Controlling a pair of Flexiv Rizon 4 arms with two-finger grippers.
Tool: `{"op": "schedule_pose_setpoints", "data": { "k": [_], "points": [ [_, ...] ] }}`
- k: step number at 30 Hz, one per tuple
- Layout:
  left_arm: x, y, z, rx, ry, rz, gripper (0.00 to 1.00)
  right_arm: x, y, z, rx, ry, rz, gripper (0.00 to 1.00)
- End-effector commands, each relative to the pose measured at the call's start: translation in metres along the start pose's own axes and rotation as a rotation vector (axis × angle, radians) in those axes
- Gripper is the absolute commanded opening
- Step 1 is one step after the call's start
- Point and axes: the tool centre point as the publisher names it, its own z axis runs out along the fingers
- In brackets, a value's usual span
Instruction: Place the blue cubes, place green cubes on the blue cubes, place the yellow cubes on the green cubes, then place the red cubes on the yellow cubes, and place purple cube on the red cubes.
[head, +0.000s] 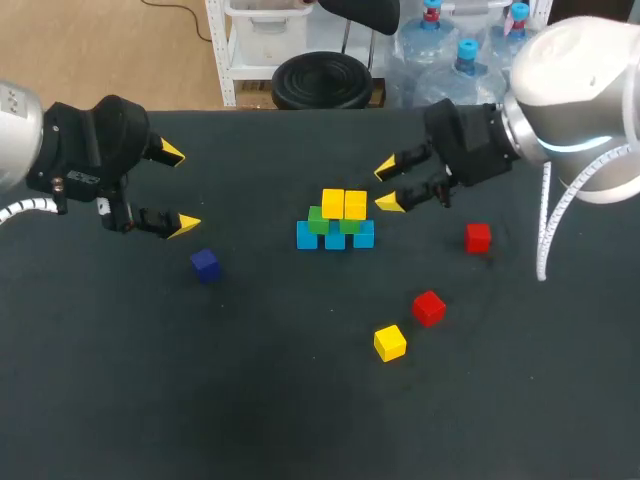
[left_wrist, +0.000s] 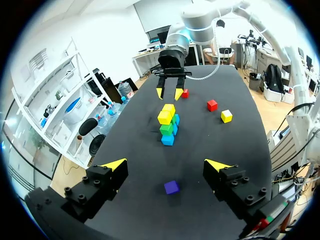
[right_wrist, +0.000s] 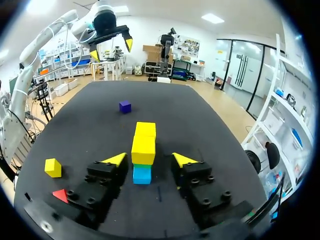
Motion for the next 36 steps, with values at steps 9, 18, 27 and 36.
{"op": "schedule_pose_setpoints", "data": {
  "k": [9, 18, 27, 36],
  "points": [
    [0.002, 0.0, -0.001, 0.0, -0.01, 0.004, 1.0, 0.003, 0.006, 0.009, -0.01, -0.021, -0.001, 0.0],
    [0.002, 0.0, -0.001, 0.0, -0.01, 0.004, 1.0, 0.003, 0.003, 0.012, -0.017, -0.025, 0.0, 0.0],
    [0.002, 0.0, -0.001, 0.0, -0.01, 0.004, 1.0, 0.002, 0.002, 0.017, -0.026, -0.026, -0.002, 0.0],
    [0.002, 0.0, -0.001, 0.0, -0.01, 0.004, 1.0, 0.001, 0.001, 0.017, -0.026, -0.027, -0.002, 0.0]
  ]
}}
